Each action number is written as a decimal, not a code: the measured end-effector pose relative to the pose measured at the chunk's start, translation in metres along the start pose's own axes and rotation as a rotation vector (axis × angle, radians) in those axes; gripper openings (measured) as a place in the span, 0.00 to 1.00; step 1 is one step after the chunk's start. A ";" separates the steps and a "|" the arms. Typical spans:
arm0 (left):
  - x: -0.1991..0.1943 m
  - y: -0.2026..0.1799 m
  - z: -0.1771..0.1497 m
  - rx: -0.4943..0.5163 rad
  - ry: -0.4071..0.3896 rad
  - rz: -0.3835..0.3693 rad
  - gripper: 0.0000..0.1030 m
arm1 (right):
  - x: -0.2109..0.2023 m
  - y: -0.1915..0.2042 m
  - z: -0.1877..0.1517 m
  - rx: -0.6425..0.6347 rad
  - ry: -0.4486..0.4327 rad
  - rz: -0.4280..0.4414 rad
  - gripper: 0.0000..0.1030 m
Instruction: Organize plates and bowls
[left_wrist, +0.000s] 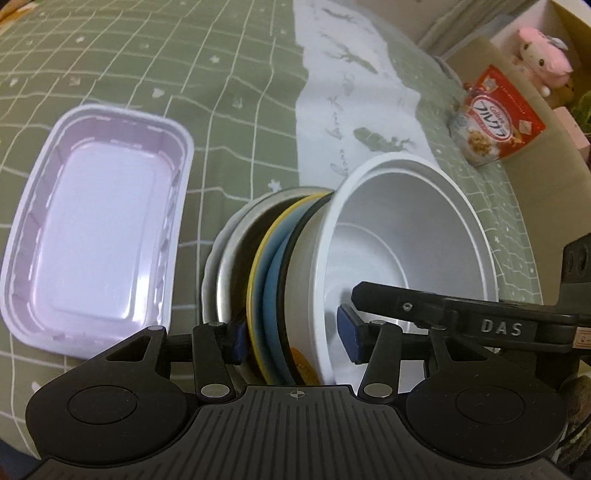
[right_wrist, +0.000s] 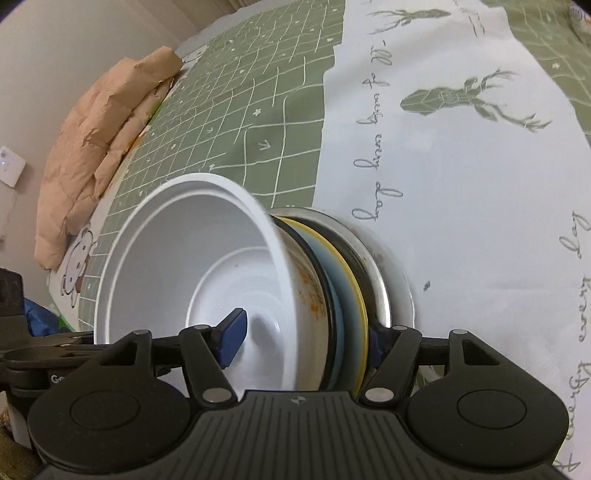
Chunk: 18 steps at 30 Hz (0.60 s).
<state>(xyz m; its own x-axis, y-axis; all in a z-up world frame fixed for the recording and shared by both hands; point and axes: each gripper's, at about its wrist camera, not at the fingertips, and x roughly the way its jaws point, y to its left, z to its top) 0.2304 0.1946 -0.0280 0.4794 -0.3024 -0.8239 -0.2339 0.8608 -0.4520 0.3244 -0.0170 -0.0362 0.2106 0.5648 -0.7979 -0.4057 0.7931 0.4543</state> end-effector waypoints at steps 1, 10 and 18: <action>0.000 -0.001 0.000 0.003 -0.005 0.006 0.49 | 0.001 0.000 0.000 0.003 -0.002 -0.011 0.64; -0.002 0.004 -0.003 0.012 -0.026 0.009 0.43 | 0.002 0.011 -0.007 -0.050 -0.055 -0.073 0.64; -0.004 0.007 -0.005 0.009 -0.014 0.002 0.43 | 0.000 0.013 -0.012 -0.043 -0.069 -0.091 0.64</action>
<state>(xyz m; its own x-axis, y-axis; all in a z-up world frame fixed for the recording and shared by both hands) 0.2224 0.1999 -0.0293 0.4908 -0.2950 -0.8198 -0.2269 0.8652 -0.4472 0.3081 -0.0093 -0.0348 0.3084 0.5061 -0.8055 -0.4196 0.8323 0.3622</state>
